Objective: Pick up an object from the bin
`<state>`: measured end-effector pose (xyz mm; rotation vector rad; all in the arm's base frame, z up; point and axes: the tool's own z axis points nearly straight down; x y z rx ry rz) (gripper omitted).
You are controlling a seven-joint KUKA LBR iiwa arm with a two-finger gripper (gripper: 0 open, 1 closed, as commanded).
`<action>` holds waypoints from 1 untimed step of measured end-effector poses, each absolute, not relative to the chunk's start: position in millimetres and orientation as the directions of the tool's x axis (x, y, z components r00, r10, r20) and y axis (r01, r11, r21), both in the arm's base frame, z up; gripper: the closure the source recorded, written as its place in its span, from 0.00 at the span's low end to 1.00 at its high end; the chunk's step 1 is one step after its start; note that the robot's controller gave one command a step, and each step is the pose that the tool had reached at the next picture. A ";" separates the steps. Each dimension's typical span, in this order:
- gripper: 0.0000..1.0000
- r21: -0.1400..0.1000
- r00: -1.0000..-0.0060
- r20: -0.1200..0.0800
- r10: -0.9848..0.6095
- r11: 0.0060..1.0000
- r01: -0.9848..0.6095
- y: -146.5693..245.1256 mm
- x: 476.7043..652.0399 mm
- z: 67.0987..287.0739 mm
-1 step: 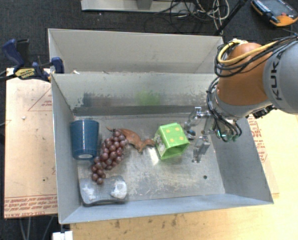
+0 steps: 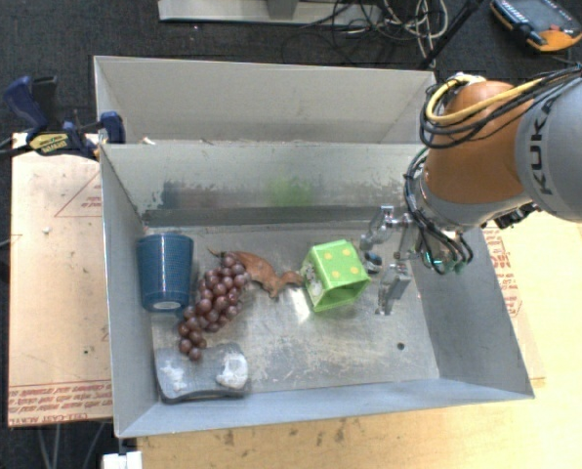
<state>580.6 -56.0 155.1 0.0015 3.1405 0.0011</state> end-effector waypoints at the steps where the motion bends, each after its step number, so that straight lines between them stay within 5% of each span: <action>1: 0.00 -0.002 -1.000 -0.011 0.007 1.000 0.007 -52.9 586.4 145.7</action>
Offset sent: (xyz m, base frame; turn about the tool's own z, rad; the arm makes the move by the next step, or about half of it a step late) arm 0.0128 0.0477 -0.0851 0.0480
